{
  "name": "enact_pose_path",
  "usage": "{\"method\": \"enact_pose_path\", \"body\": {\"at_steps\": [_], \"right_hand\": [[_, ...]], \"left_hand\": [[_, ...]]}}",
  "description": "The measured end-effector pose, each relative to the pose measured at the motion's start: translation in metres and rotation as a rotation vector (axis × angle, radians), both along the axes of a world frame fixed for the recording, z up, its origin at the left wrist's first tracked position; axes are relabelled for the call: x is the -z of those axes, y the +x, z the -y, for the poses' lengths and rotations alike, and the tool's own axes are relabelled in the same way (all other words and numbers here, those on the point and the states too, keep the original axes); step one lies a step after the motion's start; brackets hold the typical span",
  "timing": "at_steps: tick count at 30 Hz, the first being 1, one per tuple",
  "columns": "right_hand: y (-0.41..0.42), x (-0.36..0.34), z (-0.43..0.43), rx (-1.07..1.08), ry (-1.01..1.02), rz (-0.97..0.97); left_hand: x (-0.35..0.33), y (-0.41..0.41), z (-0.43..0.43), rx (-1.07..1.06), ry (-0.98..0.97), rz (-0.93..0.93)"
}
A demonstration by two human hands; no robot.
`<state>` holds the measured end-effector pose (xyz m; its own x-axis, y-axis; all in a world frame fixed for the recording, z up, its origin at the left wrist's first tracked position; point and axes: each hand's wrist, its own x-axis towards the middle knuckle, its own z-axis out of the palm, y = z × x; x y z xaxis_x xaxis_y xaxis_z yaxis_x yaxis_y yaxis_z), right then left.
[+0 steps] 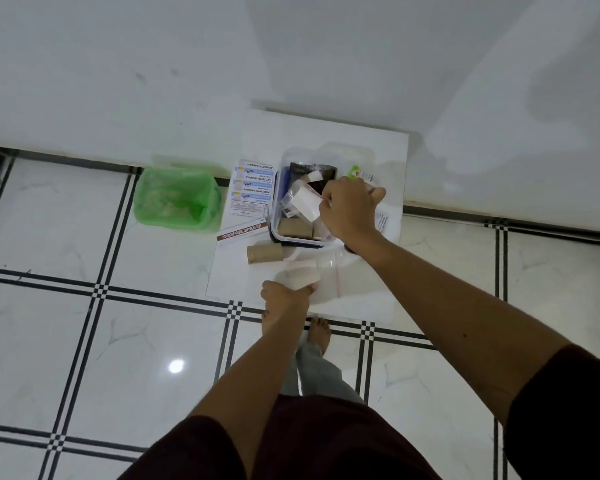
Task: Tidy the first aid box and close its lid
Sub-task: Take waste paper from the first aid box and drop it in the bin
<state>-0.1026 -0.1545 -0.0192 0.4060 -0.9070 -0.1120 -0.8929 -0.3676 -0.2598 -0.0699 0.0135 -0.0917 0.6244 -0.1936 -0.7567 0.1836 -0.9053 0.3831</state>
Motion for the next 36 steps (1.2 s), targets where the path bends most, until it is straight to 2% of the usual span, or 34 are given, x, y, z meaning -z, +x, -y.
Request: {"method": "enact_pose_path", "body": {"at_steps": [5,10,12,16,18,21,24,28,32,36], "right_hand": [[-0.012,0.005,-0.001,0.089,-0.031,0.107],[-0.021,-0.006,-0.004,0.225,0.031,0.227],[-0.023,-0.014,-0.003,0.304,0.077,0.277],[-0.022,-0.029,0.002,0.459,0.281,0.463],[-0.018,-0.036,0.001,0.474,0.379,0.543],[-0.002,-0.041,-0.003,0.462,0.44,0.592],[0.033,-0.046,-0.013,0.408,0.477,0.619],[0.094,-0.047,-0.026,0.289,0.531,0.608],[0.162,-0.03,-0.034,0.202,0.558,0.498],[0.239,-0.002,-0.035,0.208,0.585,0.407]], "left_hand": [[0.009,-0.001,0.013,0.098,0.048,0.022],[0.009,0.005,0.002,0.167,-0.067,0.091],[-0.005,0.008,-0.002,0.142,-0.122,0.044],[-0.045,0.021,-0.021,-0.12,-0.334,-0.223],[-0.06,0.036,-0.037,-0.23,-0.434,-0.289],[-0.08,0.065,-0.051,-0.394,-0.593,-0.294],[-0.098,0.109,-0.052,-0.55,-0.694,-0.173],[-0.098,0.182,-0.036,-0.633,-0.67,-0.034],[-0.069,0.256,-0.018,-0.716,-0.556,0.07],[-0.028,0.336,-0.009,-0.628,-0.405,0.084]]}}
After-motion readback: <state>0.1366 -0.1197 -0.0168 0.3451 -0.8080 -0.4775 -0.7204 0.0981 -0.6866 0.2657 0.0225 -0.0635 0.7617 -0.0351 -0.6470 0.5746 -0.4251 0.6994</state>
